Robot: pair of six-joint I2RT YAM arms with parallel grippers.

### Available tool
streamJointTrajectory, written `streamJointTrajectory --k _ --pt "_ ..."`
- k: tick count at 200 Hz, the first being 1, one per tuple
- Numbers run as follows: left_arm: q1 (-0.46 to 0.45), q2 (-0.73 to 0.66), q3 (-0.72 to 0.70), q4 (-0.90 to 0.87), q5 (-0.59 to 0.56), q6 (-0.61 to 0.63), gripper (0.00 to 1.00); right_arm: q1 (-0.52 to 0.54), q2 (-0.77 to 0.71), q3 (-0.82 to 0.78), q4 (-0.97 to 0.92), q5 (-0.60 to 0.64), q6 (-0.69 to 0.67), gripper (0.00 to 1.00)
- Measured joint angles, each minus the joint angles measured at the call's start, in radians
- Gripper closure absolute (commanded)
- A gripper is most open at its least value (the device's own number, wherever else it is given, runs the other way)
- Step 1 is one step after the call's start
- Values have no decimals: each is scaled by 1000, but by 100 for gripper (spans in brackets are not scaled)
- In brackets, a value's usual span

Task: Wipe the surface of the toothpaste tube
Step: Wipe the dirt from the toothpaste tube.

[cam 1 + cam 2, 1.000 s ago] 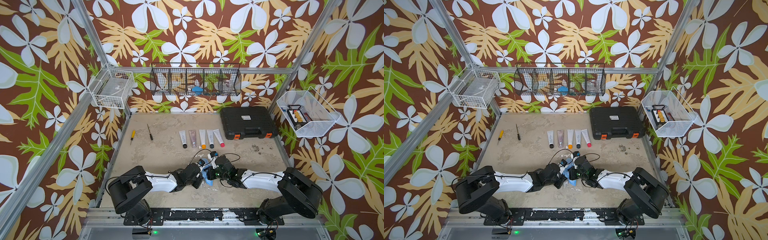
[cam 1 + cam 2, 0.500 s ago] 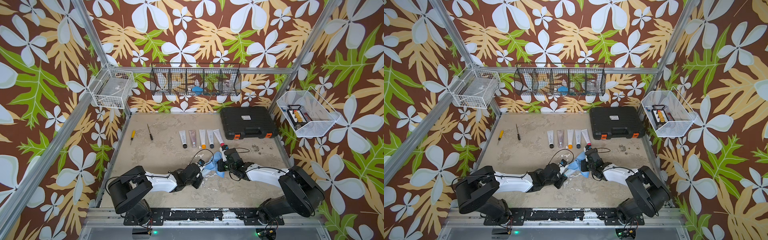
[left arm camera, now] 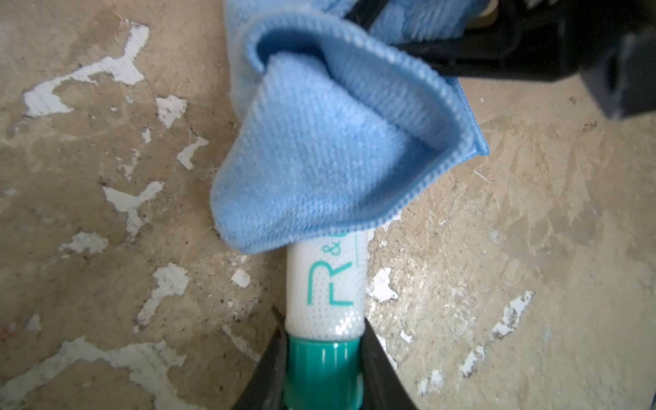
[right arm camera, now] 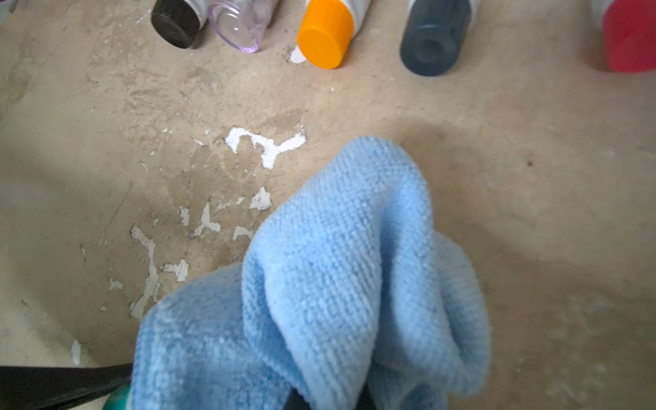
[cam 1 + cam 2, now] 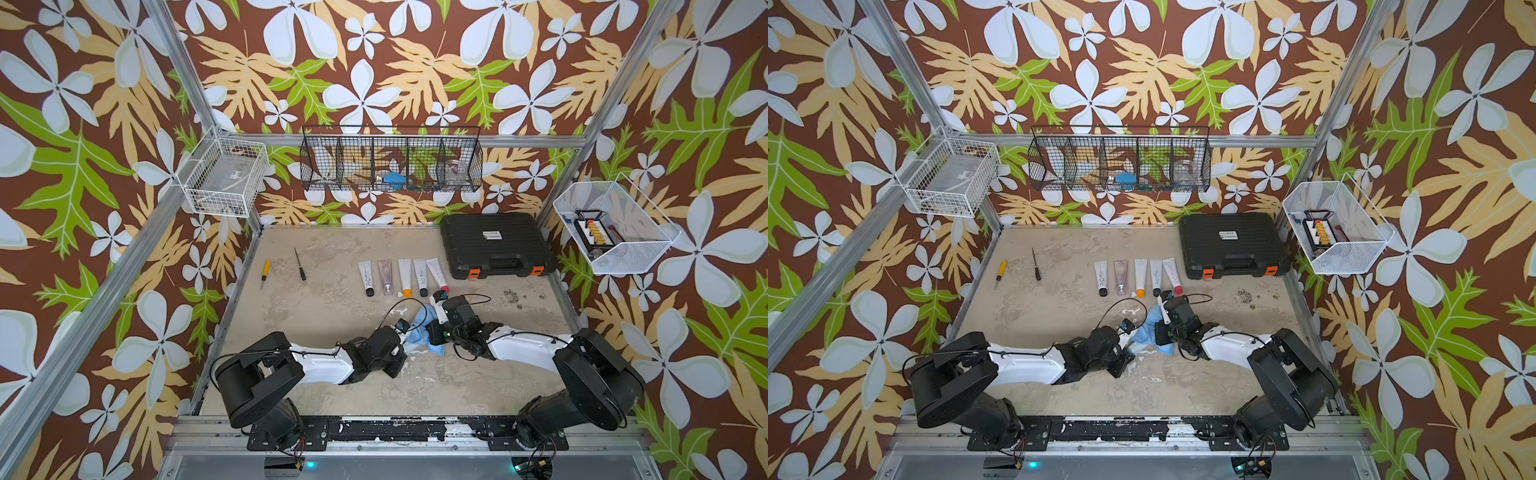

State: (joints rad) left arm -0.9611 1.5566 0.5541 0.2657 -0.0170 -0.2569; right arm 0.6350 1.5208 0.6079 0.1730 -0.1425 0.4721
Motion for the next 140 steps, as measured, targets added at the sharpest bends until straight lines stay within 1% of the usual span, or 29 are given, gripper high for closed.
streamJointTrajectory --k 28,63,77,114,140 --pt "0 0 0 0 0 0 95 71 13 -12 63 16 53 100" --pt "0 0 0 0 -1 0 95 203 10 -12 113 14 144 100" --pt "0 0 0 -1 -2 0 95 238 0 -15 119 15 184 100" --pt "0 -1 0 -3 -1 0 95 258 -31 -22 108 31 254 100" --pt "0 -1 0 -2 0 0 95 260 -42 -13 76 38 257 100"
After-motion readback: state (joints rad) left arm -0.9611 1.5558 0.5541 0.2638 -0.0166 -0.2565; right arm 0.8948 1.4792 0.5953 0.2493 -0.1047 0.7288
